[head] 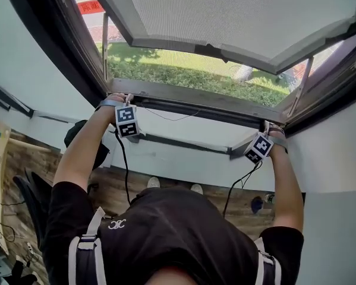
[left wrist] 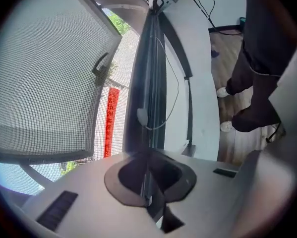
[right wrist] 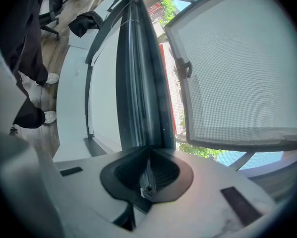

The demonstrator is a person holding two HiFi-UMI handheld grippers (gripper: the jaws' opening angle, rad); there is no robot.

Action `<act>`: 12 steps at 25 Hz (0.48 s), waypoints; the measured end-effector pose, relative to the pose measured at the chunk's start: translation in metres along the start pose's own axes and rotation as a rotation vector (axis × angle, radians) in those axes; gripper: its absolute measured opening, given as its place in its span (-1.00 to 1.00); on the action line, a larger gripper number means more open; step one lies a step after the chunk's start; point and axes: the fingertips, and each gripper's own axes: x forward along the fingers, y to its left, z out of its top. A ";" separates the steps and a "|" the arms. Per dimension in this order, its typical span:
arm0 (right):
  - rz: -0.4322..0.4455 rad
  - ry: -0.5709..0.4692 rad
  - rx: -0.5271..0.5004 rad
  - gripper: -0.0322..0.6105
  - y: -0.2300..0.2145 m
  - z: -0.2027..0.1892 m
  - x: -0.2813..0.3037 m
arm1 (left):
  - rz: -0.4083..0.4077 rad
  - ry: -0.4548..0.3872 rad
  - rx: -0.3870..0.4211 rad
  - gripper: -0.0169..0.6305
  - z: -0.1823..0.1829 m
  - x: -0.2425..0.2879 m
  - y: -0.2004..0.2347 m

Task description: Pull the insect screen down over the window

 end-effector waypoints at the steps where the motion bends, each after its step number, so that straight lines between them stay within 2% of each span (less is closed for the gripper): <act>1: 0.008 0.003 -0.004 -0.81 0.003 0.000 0.001 | -0.001 -0.002 -0.005 -0.87 0.000 0.002 -0.002; 4: 0.017 0.006 -0.015 -0.82 0.012 0.000 0.003 | 0.001 -0.002 -0.005 -0.87 0.000 0.009 -0.009; 9: -0.017 0.030 -0.010 -0.81 0.007 -0.001 0.006 | -0.016 0.015 -0.004 -0.87 0.000 0.010 -0.010; 12: 0.034 0.026 0.002 -0.78 0.012 -0.001 0.007 | 0.020 0.029 -0.007 -0.85 -0.001 0.011 -0.007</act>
